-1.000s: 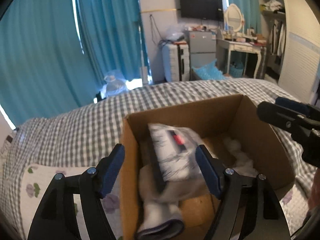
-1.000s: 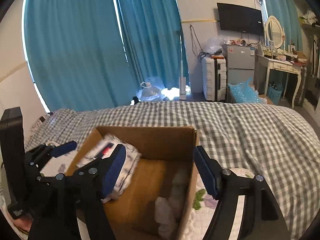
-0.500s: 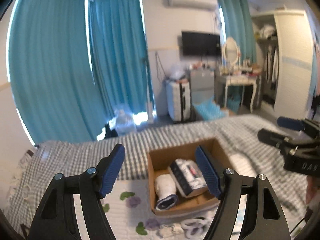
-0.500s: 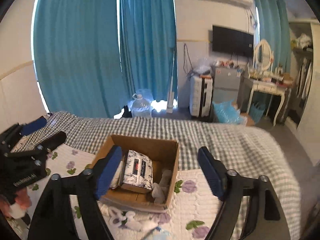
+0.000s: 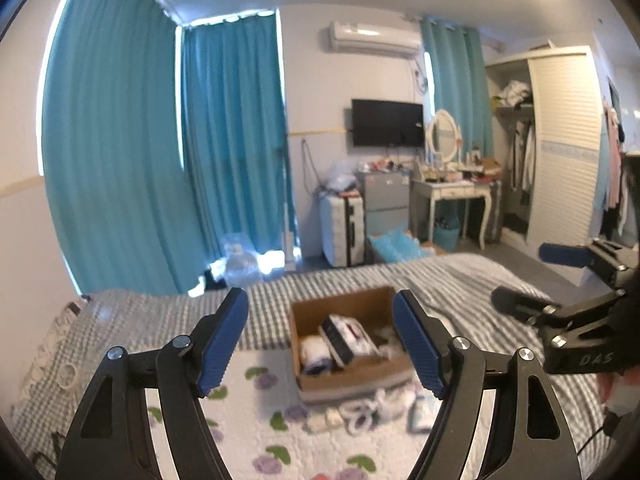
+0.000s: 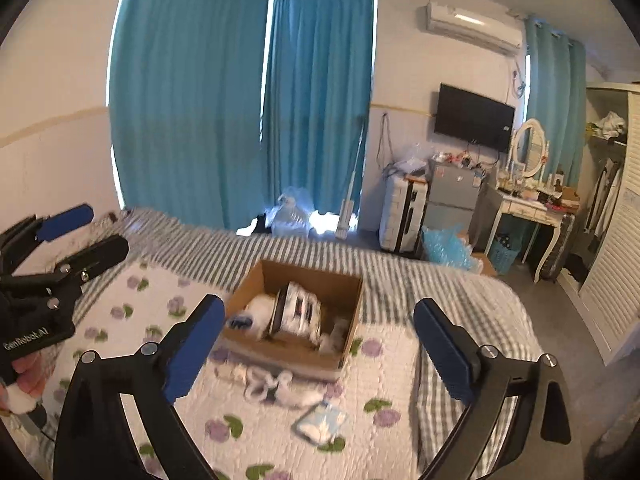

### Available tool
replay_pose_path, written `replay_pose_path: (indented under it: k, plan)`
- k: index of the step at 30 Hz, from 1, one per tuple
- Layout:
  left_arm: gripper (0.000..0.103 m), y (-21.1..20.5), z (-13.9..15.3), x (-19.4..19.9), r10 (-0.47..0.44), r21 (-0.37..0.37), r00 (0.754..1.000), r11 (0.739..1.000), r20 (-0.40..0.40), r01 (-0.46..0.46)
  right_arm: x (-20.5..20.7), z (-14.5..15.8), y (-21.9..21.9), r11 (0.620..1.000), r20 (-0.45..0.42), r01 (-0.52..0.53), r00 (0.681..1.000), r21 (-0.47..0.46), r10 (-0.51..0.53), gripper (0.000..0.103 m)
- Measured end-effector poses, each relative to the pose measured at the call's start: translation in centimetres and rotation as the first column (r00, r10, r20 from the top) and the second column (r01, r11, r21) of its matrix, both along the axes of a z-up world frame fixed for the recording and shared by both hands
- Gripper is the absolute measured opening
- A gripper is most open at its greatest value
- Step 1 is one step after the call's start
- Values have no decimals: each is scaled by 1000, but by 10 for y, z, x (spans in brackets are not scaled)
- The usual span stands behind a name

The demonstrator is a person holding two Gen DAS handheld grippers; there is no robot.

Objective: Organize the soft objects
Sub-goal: 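Grasp the blue wet-wipe pack with the right tool while the left grasps the white cloth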

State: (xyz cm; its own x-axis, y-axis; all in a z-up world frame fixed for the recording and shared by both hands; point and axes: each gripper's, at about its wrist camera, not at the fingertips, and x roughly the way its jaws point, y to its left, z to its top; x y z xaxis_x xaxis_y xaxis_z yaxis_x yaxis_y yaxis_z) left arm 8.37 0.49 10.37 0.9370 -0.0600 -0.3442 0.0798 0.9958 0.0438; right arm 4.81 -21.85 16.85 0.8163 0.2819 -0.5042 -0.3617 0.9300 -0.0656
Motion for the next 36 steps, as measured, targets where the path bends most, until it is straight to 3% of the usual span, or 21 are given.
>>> replay_pose_path:
  k: [7,12,16,19,22,28,29,30,36]
  plan:
    - [76,2,-78,21,15,-74,988,997,-155,-26,17,-108,4,998,-178,-13,984,-57,3,96]
    - [76,-6,-147,46,35,-31,962,999,-271,-45,53,-195,-2,996,-307,0,951,-92,-28,96]
    - [76,-10,-200,63,30,-10,930,999,-365,-36,79,-248,-8,995,-383,18,922,-94,-53,96]
    - [76,-14,-224,72,16,14,914,1000,-406,-11,88,-277,-10,996,-428,2,903,-90,-40,94]
    - [76,-22,-241,77,17,53,910,999,-414,6,93,-292,-11,997,-465,-5,885,-72,-29,93]
    - [76,-31,-258,82,8,11,892,1000,-451,-3,99,-309,-7,995,-503,-32,864,-97,-21,89]
    - [76,-31,-258,82,16,8,889,1000,-458,-14,99,-310,-9,995,-503,-28,864,-95,-24,86]
    - [76,-30,-257,82,18,3,887,1000,-462,-18,98,-309,-12,996,-499,-17,866,-93,-32,75]
    - [74,-42,-245,69,3,4,881,1000,-474,0,87,-286,-27,998,-443,18,896,-60,-43,70]
